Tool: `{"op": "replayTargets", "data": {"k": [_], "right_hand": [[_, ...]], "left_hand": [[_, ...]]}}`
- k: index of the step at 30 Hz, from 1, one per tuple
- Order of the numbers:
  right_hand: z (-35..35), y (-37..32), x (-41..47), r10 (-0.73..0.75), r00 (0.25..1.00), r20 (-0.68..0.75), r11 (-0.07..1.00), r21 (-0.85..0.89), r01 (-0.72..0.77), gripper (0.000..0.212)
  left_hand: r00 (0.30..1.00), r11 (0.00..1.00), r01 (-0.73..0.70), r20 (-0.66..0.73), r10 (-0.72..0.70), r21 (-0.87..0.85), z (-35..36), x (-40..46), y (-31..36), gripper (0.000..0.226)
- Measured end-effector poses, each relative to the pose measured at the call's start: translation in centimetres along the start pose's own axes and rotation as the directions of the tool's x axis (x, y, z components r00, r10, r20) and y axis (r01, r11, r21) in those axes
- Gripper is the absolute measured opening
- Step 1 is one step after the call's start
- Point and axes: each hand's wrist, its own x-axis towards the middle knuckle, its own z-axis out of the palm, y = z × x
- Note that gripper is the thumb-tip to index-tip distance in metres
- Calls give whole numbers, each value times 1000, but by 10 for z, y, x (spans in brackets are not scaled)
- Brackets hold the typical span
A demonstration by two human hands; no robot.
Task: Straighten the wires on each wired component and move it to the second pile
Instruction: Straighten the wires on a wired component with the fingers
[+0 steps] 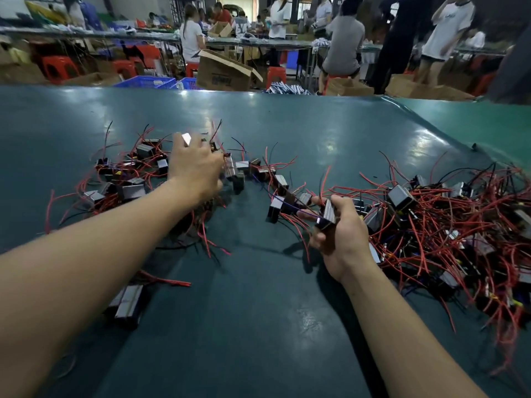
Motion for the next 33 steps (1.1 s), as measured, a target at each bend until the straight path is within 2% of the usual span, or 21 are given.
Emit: {"op": "replayTargets", "data": {"k": [2,5,7,8,9,10,12,14,16,19,20,22,24,26,27,29,31,33], "right_hand": [[-1,-1,-1,0,1000,-15,1000,3,0,32],[-3,-2,0,-24,997,-68,999,40,27,28],[-5,-3,0,-51,992,-117,996,63,59,31],[-5,-3,1,-62,988,-139,995,75,73,32],[-5,-3,2,-67,987,-146,993,87,80,33],[-5,-3,2,-68,989,-134,992,97,82,34],[-2,0,1,-69,996,-64,993,89,75,35],[3,5,-2,-66,997,49,997,40,64,29],[6,10,-8,-42,982,187,999,-11,44,25],[5,12,-13,-12,956,292,983,-172,65,46],[4,12,-14,9,954,301,966,-248,69,46],[3,15,-16,56,954,294,943,-328,46,30],[3,16,-15,57,966,251,955,-297,21,19],[3,13,-11,2,988,157,969,-244,37,19],[2,11,-10,-31,994,105,976,-212,53,20],[3,11,-8,-76,995,61,980,-178,86,21],[9,18,-14,-80,988,135,955,-273,115,20],[16,26,-20,-71,974,214,911,-385,151,15]], "left_hand": [[982,967,190,40,-186,-170,-10,-2,-10,31],[902,778,431,196,-385,-456,-21,2,-29,36],[856,660,507,236,-459,-555,-32,3,-37,43],[858,681,497,184,-480,-538,-40,2,-37,44],[874,753,460,89,-478,-471,-47,-1,-35,45],[901,840,392,-28,-433,-375,-54,-5,-31,46],[956,954,192,-178,-235,-229,-65,-18,-15,43],[988,969,-13,-154,-27,-249,-70,-32,4,38],[988,952,-149,-84,131,-266,-70,-48,27,40],[948,924,-317,-77,308,-213,-60,-71,52,42],[945,920,-327,-79,318,-215,-55,-78,55,41],[948,920,-317,-99,302,-230,-47,-84,55,42],[941,923,-323,-177,290,-208,-40,-87,48,49],[917,932,-333,-279,284,-146,-32,-85,33,56],[922,944,-309,-280,267,-119,-28,-83,25,55],[967,975,-176,-211,146,-134,-24,-76,7,49],[988,974,-56,-150,23,-219,-25,-68,-7,42],[986,981,-84,-158,56,-175,-30,-61,-19,33]]}}
